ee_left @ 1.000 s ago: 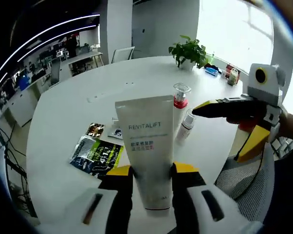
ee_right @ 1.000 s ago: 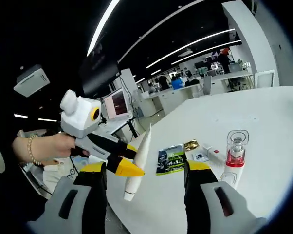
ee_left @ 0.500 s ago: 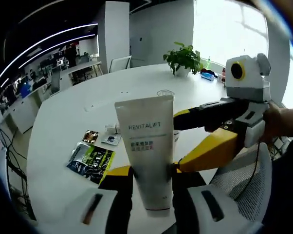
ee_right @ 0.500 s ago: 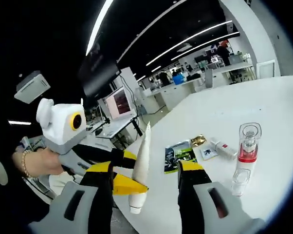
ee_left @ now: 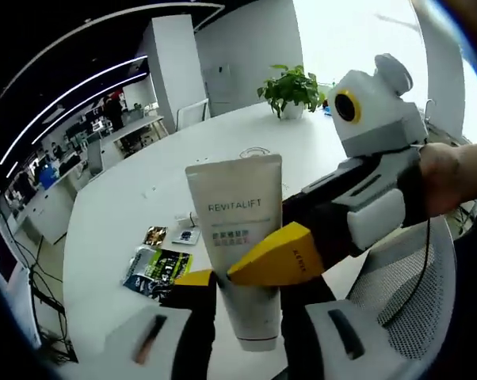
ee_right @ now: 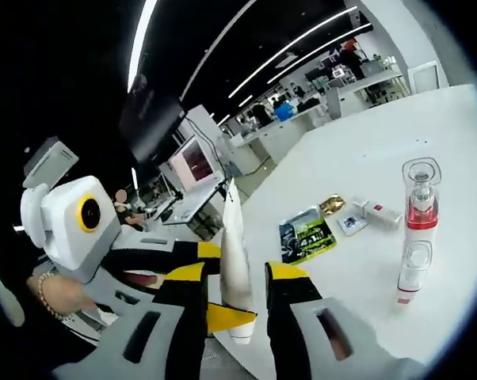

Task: Arrange the skincare products in the storage area until every visible bottle or jar stands upright without overlapping.

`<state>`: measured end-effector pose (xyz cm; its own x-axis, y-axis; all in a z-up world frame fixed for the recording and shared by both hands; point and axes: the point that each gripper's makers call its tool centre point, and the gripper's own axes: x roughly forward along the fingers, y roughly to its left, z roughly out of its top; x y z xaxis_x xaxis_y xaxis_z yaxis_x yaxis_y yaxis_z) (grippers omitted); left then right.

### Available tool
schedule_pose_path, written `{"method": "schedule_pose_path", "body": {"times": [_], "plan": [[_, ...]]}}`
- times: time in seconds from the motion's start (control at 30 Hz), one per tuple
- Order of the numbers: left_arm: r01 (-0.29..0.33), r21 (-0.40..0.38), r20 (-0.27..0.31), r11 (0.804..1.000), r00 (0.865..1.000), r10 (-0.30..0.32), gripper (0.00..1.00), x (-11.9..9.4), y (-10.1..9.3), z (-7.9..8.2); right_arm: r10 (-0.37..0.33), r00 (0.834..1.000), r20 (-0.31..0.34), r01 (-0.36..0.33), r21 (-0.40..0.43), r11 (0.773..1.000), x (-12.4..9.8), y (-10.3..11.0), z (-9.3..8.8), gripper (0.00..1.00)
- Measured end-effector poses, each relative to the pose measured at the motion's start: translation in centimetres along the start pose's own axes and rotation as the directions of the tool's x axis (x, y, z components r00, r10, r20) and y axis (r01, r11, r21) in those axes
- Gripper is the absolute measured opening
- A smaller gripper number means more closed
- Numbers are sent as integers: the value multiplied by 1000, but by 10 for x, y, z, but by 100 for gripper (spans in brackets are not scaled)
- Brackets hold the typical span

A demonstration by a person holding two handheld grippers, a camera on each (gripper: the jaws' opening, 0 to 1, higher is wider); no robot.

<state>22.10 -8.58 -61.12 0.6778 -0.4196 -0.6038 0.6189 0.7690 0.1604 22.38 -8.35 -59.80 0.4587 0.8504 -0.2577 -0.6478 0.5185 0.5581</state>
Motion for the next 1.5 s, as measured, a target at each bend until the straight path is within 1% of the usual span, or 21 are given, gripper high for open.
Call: {"method": "schedule_pose_path", "body": {"times": [0.07,0.1,0.23,0.33,0.4,0.5,0.53,0.6,0.7,0.77,0.8,0.9,1.0,1.07,1.1,1.23,1.27,1.3,1.4,1.47,1.5], "plan": [[-3,25,-3,1000,1000,3,32,0,-2,0,1,1000,-7,0,26,1000,1,0,-3,17],[-9,33,-6,999,1000,10,32,0,-2,-1,4,1000,-7,-4,33,999,0,1,-3,17],[-11,45,-10,999,1000,11,32,1,-2,-4,4,1000,-25,-3,21,1000,1,-2,-7,17],[-7,48,-15,999,1000,7,32,1,-4,-6,7,998,-55,-8,-17,1000,0,-2,-10,16],[-5,33,-16,999,1000,6,32,1,-6,-7,6,998,-61,-7,-16,1000,-1,-1,-11,15],[5,26,-9,1000,1000,-5,33,0,-8,-9,-8,998,-57,8,-6,1000,-4,-2,-14,13],[25,53,-1,998,1000,-25,33,1,-11,-10,-12,998,-59,12,-10,1000,-4,-2,-15,13],[42,55,-1,998,999,-42,34,3,-13,-13,-19,997,-68,17,-20,1000,-6,-2,-18,12],[67,66,10,996,998,-68,35,0,-17,-10,-21,997,-70,20,-21,1000,-8,-5,-21,11],[93,101,11,990,995,-94,34,0,-20,-12,-25,996,-84,17,-96,995,-11,-7,-21,11],[95,97,9,991,995,-97,34,-1,-22,-14,-40,995,-92,29,-117,993,-13,-8,-21,11],[112,131,-23,985,994,-110,33,-4,-26,-24,-43,995,-91,30,-142,989,-17,-8,-20,11],[125,117,-27,985,992,-123,36,-8,-24,-30,-37,995,-88,24,-152,988,-20,-13,-21,11],[133,103,-24,986,991,-131,36,-12,-21,-30,-40,994,-103,21,-177,984,-22,-15,-25,11],[139,78,-7,987,990,-139,36,-14,-15,-29,-42,992,-119,17,-209,978,-24,-17,-29,11],[119,84,22,989,992,-122,35,-21,7,-21,-25,984,-177,-36,-330,943,-27,-15,-41,11],[128,76,40,989,990,-132,35,-24,11,-16,-4,978,-207,-79,-391,917,-28,-15,-44,11],[157,79,63,984,985,-162,34,-26,12,-9,0,976,-219,-97,-433,896,-29,-14,-46,11],[228,127,83,965,967,-240,34,-32,8,1,0,968,-250,-134,-519,844,-30,-13,-49,11],[279,193,70,941,952,-297,34,-35,3,4,11,963,-270,-162,-543,824,-30,-12,-51,11],[304,226,57,926,944,-324,34,-37,-3,7,22,961,-276,-180,-560,809,-29,-10,-51,11]]}}
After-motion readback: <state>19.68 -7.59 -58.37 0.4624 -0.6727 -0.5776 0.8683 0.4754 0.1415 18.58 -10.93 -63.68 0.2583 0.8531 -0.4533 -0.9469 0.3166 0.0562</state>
